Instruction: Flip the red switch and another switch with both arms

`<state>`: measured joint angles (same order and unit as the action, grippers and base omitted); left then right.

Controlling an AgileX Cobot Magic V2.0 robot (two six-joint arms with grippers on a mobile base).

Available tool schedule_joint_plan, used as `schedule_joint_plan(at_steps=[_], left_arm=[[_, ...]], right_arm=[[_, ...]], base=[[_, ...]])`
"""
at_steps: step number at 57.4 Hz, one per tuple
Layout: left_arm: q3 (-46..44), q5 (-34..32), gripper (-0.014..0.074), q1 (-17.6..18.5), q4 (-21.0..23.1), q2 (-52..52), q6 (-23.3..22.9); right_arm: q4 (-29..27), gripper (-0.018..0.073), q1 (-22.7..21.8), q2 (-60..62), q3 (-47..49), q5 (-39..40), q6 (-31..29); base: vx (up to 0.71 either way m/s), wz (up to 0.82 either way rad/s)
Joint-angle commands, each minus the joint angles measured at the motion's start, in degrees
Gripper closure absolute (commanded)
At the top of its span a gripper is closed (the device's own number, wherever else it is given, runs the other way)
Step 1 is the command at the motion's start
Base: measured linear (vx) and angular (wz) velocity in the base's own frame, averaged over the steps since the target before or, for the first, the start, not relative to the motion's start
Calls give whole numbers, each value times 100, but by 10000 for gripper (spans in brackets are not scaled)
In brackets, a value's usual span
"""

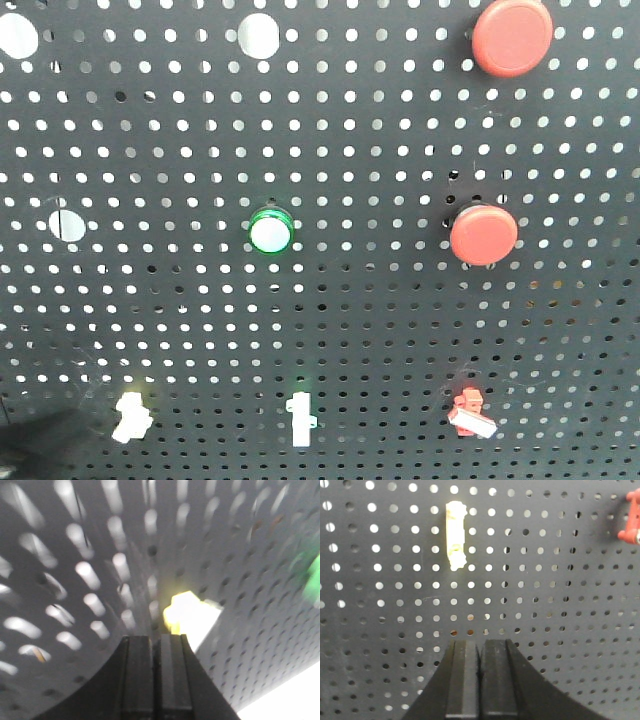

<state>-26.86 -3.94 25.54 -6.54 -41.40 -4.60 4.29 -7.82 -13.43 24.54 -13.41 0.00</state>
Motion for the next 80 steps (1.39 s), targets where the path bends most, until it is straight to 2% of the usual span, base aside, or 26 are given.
schedule_joint_plan(at_steps=[1,8,18,27,35,42,47,53,59,70,80], left_arm=[[-180,-341,594,31,26,547,-50],[-180,176,594,31,24,1249,-44],[-180,1526,594,31,-135,1989,8],[-180,1962,594,31,-330,2338,-3],[-180,1966,594,31,-320,2366,-9],[-180,1966,594,31,-320,2367,-40],[-180,2015,594,31,-326,2367,-39],[-180,2078,594,31,-326,2367,-39],[-180,2118,594,31,-326,2367,-39],[-180,2130,594,31,-326,2367,-39],[-180,2177,594,31,-326,2367,-39]], right_arm=[[22,566,-21,-103,204,554,-258],[15,566,-21,-176,204,606,-289],[-264,566,-21,-580,204,1103,-299],[-280,566,142,-1192,415,1302,-306],[-264,566,1185,-1858,681,1421,-407],[-132,566,2605,-2516,820,1587,-810],[-126,566,3580,-3074,957,1942,-867],[-126,566,4268,-3594,1188,2269,-880],[-126,566,4484,-4034,1388,2362,-880],[-131,566,4484,-4399,1579,2378,-773],[-126,566,4484,-4302,1579,1913,-822]], base=[[0,0],[0,0],[0,0],[0,0],[0,0],[0,0],[0,0],[0,0],[0,0],[0,0],[0,0]])
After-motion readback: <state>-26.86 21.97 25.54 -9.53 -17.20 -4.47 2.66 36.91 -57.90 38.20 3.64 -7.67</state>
